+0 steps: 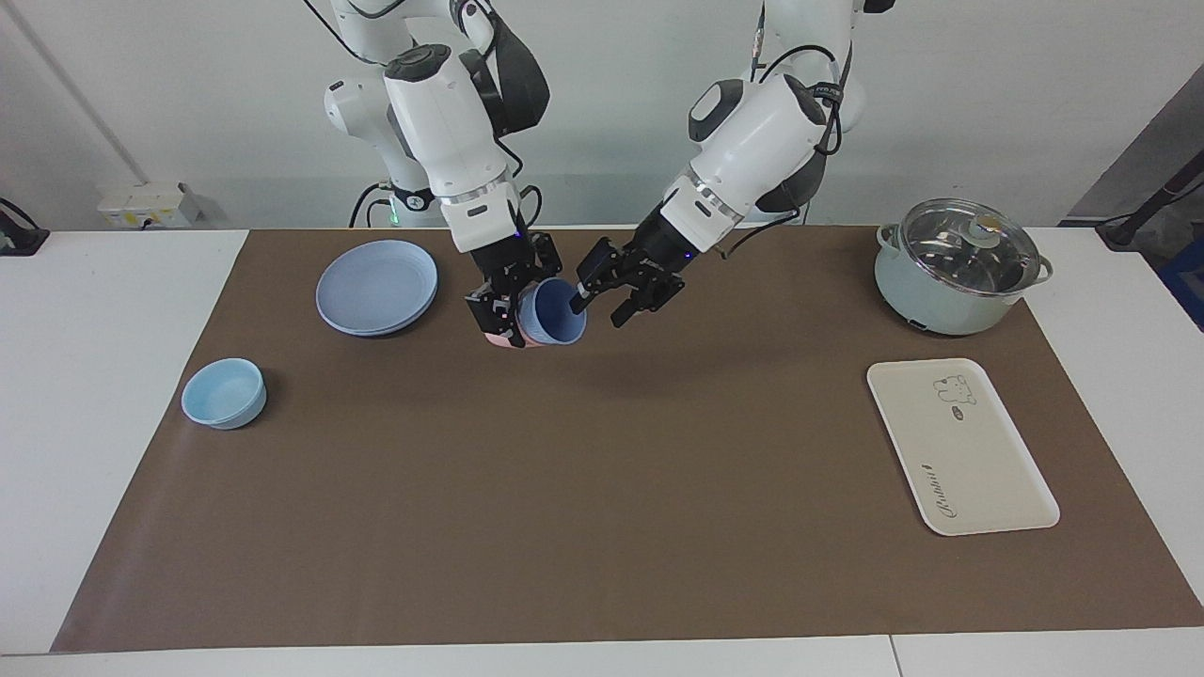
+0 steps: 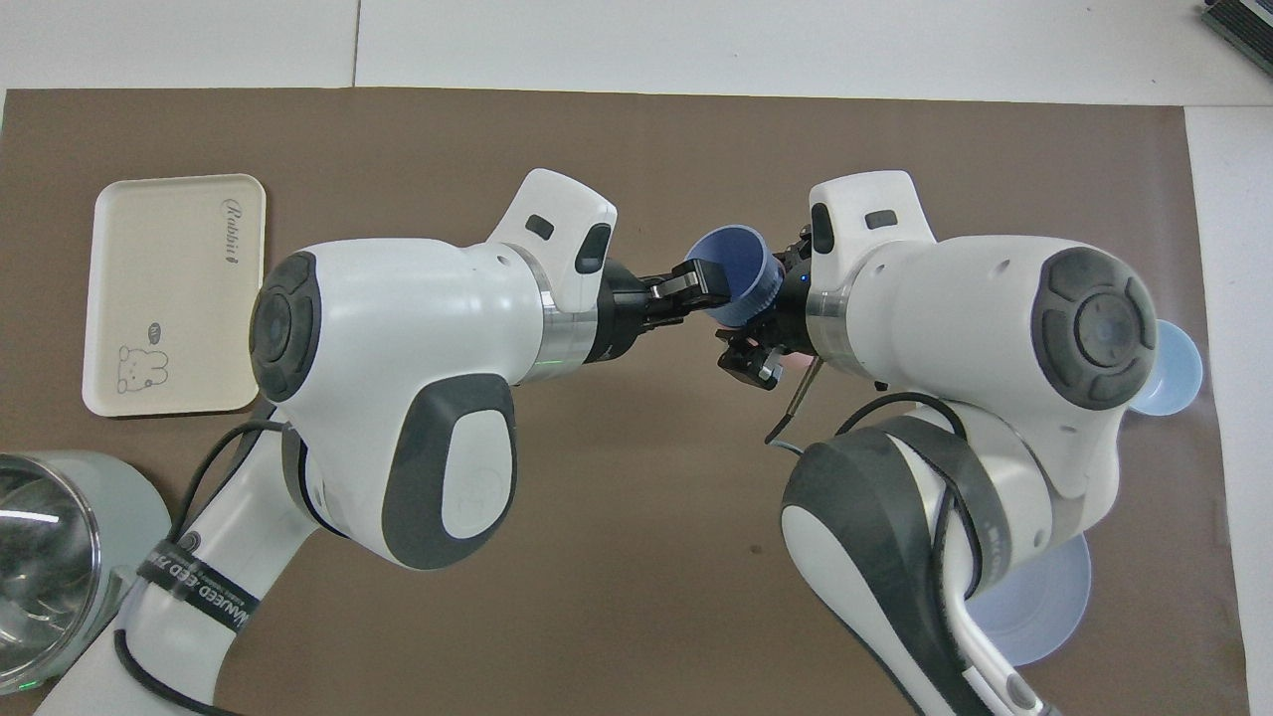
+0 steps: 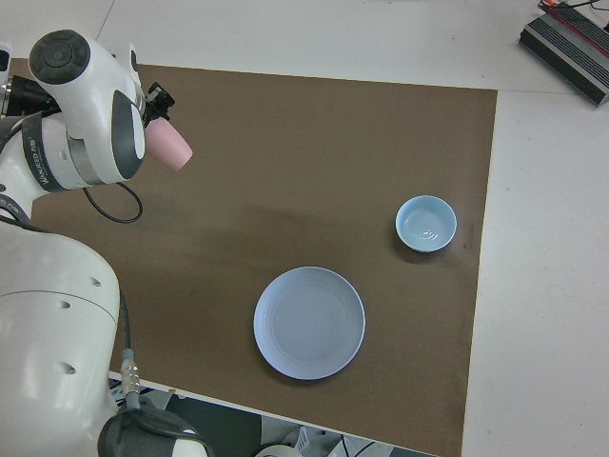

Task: Place cup on tray
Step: 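Grasp the cup with the left gripper while the right gripper releases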

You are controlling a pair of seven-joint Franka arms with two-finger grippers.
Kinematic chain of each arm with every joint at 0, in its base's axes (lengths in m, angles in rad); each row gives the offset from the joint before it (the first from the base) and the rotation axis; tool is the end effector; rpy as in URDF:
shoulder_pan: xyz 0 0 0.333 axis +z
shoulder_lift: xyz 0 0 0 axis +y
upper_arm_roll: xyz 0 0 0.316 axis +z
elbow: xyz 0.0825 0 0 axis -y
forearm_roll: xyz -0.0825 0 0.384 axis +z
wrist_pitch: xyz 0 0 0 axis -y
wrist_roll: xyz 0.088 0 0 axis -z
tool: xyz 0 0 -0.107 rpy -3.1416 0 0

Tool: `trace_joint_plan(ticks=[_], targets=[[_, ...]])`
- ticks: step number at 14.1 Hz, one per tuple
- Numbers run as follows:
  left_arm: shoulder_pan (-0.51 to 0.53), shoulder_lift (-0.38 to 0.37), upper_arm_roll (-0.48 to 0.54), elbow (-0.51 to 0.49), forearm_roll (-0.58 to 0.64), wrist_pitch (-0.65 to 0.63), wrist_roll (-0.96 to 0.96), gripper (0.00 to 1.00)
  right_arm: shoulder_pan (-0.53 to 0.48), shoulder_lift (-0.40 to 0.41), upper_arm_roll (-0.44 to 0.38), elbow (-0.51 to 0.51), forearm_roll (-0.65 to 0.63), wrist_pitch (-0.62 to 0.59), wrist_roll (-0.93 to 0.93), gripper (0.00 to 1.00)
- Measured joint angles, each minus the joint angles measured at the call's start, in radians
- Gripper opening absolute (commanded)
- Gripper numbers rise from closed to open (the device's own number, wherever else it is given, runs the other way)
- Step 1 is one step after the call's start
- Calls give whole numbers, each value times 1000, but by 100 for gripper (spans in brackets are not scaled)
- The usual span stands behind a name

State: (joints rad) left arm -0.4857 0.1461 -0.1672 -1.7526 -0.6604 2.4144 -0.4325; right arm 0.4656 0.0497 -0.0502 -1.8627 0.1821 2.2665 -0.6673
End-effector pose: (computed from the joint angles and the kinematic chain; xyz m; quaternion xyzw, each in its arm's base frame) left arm 0.5157 -0.3908 0.5408 0.9255 0.0814 0.0605 0.3649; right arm 0.5536 0.2498 0.5242 -0.8633 -0.4668 -0.1839 0.0551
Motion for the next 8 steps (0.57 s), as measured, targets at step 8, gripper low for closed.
trace_joint_plan(ticks=[8], targets=[[1, 2, 14, 6, 0, 2, -11, 0, -1, 1, 0, 1, -5, 1, 0, 0]])
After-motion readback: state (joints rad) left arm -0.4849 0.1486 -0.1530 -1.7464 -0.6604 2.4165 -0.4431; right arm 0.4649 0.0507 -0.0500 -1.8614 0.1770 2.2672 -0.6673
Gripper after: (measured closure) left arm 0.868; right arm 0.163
